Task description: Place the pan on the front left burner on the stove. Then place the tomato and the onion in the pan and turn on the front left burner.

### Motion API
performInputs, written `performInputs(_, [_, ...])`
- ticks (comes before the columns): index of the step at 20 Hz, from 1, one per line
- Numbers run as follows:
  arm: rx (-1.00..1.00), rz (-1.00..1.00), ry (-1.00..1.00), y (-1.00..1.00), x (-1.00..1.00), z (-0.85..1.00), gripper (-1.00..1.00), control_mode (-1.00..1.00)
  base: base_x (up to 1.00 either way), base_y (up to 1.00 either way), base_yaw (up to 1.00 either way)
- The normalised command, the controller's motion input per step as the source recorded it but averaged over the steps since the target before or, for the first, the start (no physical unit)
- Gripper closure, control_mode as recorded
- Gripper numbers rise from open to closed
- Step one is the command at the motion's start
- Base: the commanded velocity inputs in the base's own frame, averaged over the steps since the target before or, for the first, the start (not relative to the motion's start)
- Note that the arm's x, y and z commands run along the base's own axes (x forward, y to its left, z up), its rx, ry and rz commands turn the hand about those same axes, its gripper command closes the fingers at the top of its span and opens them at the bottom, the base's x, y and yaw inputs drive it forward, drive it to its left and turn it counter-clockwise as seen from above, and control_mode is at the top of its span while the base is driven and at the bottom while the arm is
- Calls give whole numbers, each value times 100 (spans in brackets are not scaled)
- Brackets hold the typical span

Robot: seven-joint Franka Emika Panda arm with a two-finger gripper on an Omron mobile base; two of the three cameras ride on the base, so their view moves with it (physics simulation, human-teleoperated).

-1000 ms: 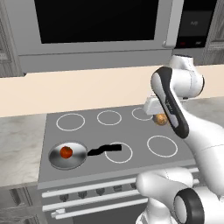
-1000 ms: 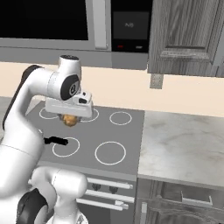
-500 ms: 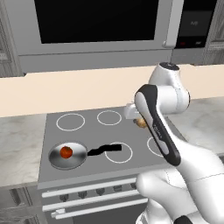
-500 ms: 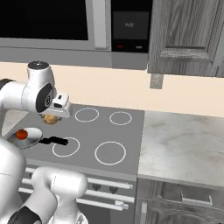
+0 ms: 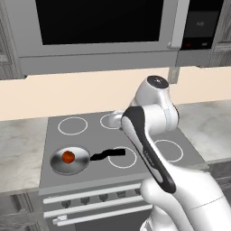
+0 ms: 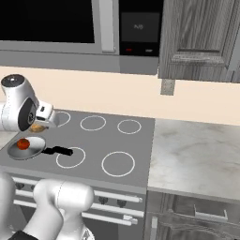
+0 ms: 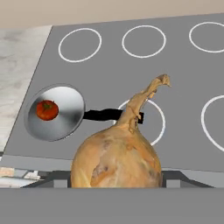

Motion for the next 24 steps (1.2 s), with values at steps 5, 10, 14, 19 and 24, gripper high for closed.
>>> performInputs(5, [9,0,-2,44,5,9,100,-100,0,0,0])
performInputs(10, [5,0,0,45,0,8,100,-100,0,0,0])
performInputs(14, [0,0,1,55,0,0,100,-100,0,0,0])
performInputs(19, [0,0,2,16,10,-13,100,-100,0,0,0])
performInputs(24, [0,0,1,0,29,-38,100,-100,0,0,0])
